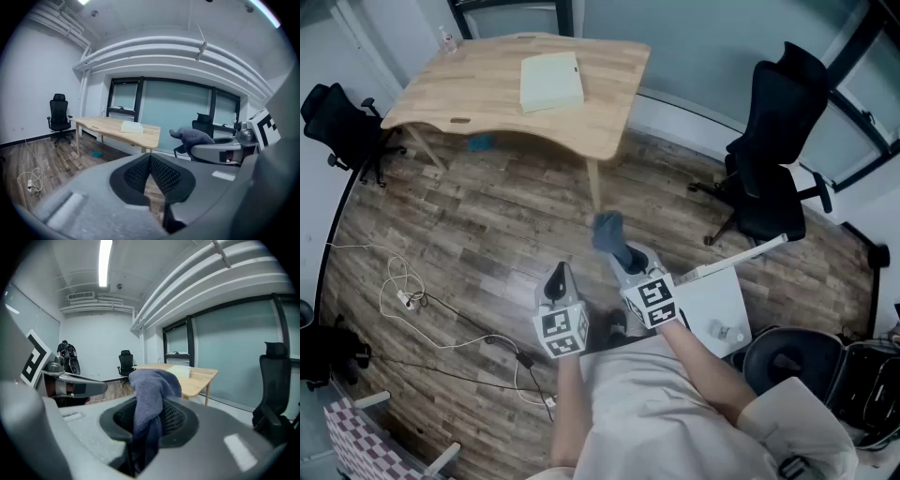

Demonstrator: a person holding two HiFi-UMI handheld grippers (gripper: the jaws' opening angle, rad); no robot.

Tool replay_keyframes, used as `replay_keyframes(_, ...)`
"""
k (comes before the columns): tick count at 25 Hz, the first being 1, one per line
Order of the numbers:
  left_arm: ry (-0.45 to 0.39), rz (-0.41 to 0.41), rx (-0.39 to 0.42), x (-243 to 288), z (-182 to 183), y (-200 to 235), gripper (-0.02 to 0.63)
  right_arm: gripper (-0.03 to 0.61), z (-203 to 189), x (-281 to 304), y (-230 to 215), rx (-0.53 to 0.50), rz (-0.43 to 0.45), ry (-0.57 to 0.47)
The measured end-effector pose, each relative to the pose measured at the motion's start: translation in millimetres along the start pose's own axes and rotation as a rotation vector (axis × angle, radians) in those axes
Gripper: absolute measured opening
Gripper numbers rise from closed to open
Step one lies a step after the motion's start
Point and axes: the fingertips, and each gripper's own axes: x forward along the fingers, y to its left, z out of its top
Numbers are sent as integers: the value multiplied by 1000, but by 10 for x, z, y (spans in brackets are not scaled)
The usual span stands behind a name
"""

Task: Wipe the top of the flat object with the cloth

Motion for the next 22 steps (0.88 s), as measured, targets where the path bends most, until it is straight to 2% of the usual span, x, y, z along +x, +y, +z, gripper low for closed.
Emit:
replay_keyframes(10,-8,4,-17,100,104,104,8,101,66,109,5,4,-16,2)
replay_keyframes(13,5,-5,-17,211,86,102,8,101,47,149,-102,61,-36,-8)
replay_keyframes(22,13,-35,21,714,288,167,8,101,228,569,-511,106,-80,-28)
